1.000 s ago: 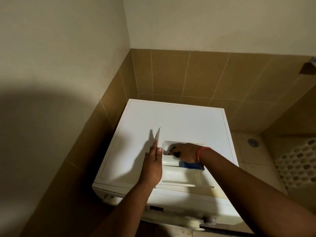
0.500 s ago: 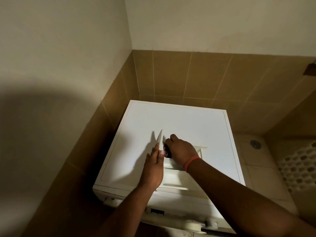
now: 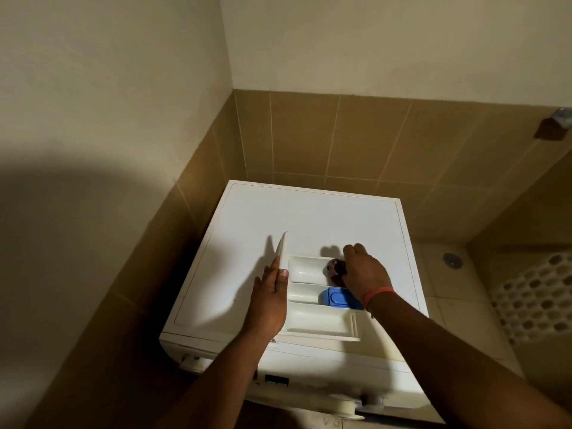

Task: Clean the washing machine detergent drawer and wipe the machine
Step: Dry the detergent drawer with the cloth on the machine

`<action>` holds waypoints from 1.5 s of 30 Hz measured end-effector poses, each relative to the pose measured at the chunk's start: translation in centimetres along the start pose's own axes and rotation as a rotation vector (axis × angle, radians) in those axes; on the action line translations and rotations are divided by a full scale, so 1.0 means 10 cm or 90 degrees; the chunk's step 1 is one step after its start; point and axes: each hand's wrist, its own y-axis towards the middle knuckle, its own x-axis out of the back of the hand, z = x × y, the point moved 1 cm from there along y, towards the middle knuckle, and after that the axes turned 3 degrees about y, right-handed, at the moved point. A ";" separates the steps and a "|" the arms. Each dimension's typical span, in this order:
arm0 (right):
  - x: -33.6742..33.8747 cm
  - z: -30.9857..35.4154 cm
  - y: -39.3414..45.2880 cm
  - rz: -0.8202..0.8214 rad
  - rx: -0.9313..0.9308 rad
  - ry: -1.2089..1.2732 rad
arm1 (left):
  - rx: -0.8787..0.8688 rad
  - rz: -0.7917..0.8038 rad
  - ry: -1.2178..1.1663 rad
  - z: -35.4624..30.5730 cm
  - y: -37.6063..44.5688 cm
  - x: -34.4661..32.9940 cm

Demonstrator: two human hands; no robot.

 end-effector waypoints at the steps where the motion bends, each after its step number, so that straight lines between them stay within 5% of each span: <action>1: 0.01 -0.05 -0.01 -0.001 -0.018 0.016 | 0.002 -0.003 -0.001 -0.01 -0.01 0.00; 5: 0.03 0.04 -0.05 -0.017 -0.062 0.125 | 0.001 -0.004 -0.005 -0.05 -0.04 0.01; 9: 0.08 0.44 -0.01 -0.025 0.085 0.209 | -0.003 -0.004 0.010 -0.08 -0.05 0.00; 17: 0.04 0.59 0.15 0.011 0.190 0.052 | 0.004 -0.007 0.023 -0.13 -0.06 0.01; 24: 0.12 -0.19 -0.12 0.004 -0.026 0.149 | -0.002 -0.001 0.013 -0.06 -0.04 0.01; 29: 0.29 -0.19 -0.09 -0.139 -0.078 0.250 | -0.009 -0.001 0.018 -0.07 -0.05 0.01; 34: 0.27 -0.23 0.01 -0.120 -0.187 0.217 | -0.010 -0.006 0.036 -0.08 -0.06 0.00; 41: -0.06 0.41 -0.06 -0.023 0.069 0.182 | -0.003 -0.010 0.022 -0.15 -0.10 -0.01; 45: 0.16 0.00 -0.16 -0.126 0.010 0.171 | -0.008 -0.002 0.029 -0.11 -0.09 0.00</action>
